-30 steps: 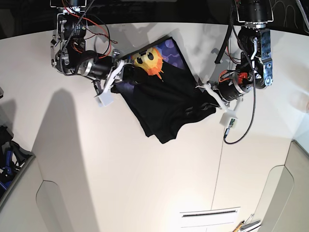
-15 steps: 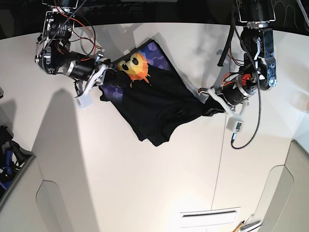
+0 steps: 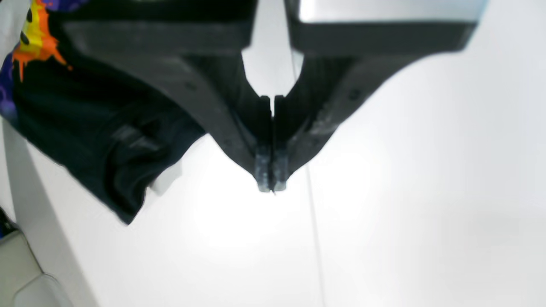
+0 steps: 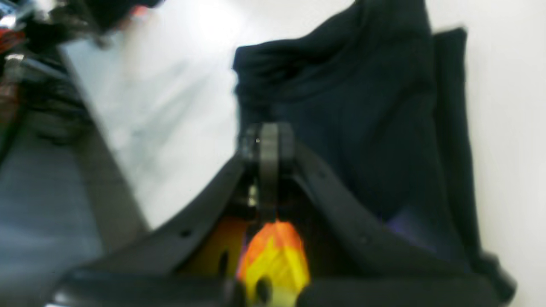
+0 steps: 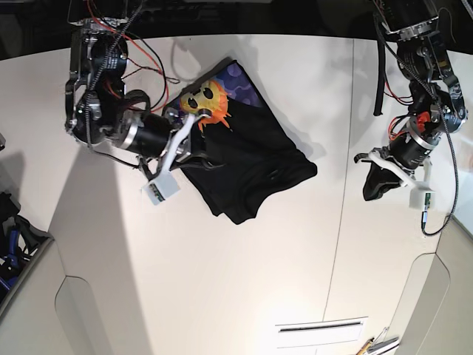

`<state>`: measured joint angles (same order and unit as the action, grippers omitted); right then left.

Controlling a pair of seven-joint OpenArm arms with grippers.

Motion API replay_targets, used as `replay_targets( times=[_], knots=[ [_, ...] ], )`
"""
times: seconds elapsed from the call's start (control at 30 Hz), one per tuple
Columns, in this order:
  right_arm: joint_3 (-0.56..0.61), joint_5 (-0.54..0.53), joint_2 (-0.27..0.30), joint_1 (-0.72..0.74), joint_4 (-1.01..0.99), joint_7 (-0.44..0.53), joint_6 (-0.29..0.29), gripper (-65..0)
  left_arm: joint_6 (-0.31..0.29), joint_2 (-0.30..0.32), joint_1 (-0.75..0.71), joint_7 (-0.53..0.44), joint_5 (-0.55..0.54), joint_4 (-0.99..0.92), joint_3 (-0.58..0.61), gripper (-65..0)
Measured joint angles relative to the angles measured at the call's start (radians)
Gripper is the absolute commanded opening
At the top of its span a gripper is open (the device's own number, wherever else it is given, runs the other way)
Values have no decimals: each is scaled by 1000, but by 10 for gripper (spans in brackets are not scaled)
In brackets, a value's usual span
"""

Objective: Fold the T-shirt properly
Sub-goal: 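Drag the folded bundle with the right gripper toward the table's corner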

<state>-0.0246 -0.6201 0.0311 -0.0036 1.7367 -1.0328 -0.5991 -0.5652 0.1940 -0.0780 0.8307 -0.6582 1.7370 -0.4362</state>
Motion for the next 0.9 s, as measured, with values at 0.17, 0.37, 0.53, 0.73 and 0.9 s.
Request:
replay_targets(
  times=[0.17,0.37,0.53,0.73,0.9],
  knots=[
    [148,177,2,64,-157,56,38,-650,0,0,-50,2,-1,0,-2,-650],
    [105,255,5,79,-256,51,158,-650,0,-1,-92,7,1,0,-3,-650],
    [-89,225,53,46,-235,30,163,-650,0,0,-102,7,0,0,-3,-650],
    [-281,86,130,-13,-231,-33,120,-650,0,0,-105,7,-11,0,-3,-650],
    [-381,43,179,-80,-228,-37,113,-650,0,0,-105,7,-20,0,-2,-650]
  ],
)
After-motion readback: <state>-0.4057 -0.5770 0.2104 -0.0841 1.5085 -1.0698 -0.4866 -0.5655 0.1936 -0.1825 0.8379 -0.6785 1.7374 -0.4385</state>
